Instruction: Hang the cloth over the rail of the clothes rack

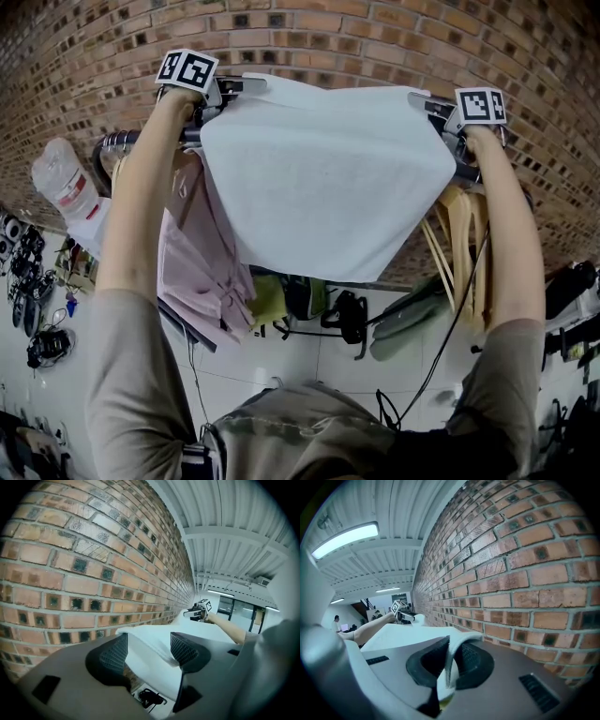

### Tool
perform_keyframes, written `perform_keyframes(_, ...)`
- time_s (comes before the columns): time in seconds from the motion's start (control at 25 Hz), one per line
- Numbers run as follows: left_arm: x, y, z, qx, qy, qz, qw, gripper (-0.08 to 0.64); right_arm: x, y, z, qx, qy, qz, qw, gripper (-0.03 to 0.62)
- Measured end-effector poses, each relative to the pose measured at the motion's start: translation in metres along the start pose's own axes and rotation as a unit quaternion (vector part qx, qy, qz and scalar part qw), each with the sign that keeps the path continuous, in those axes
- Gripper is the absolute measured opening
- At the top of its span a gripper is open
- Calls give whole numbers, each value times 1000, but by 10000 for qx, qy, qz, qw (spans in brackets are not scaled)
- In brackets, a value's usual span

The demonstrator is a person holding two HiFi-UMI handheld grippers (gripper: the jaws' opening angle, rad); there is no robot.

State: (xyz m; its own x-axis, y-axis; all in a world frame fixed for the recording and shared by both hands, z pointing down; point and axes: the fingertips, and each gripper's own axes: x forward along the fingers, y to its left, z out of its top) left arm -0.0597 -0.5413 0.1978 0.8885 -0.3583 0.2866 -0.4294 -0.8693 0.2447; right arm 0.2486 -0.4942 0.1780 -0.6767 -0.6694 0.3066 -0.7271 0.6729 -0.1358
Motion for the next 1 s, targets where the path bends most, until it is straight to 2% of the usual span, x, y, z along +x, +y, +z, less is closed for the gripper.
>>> perform_keyframes(0.04,1,-8,0,51,15,-233,9997,278,0,-1,-1,19,6,-6,10000,20)
perform_keyframes(0.12,4,-32,-3,80,61,-950,9954,279,2,-2,-3,-67,84,-102,9999,20)
perform_keyframes(0.16,6,-41,-5,87,103,-1181,9929,279,3,-3,-4,-127,150,-145,9997,20)
perform_keyframes(0.2,7,-44,-7,119,153,-1247,9920,293,5,-3,-6,-159,206,-133,9996,19)
perform_keyframes(0.24,8,-42,-9,170,208,-1193,9925,362,5,-3,-8,-160,233,-100,9996,20)
perform_keyframes(0.4,8,-26,-8,203,211,-710,9970,393,4,-4,-6,-101,168,-43,9998,20)
perform_keyframes(0.48,7,-23,-6,145,157,-656,9976,417,4,-3,-5,-99,155,-26,9998,20)
perform_keyframes(0.56,8,-25,-12,234,313,-681,9969,482,5,-2,-4,-133,165,-10,9998,19)
perform_keyframes(0.6,9,-26,-16,301,424,-726,9960,492,6,-1,-5,-167,196,2,9997,19)
perform_keyframes(0.72,7,-22,-21,231,532,-678,9960,492,9,3,-8,-233,292,33,9993,20)
perform_keyframes(0.88,0,3,-22,17,582,-141,9982,491,8,2,-6,-253,295,3,9992,19)
perform_keyframes(1.0,-1,3,-18,-132,441,-222,9987,491,10,5,-11,-360,407,39,9985,19)
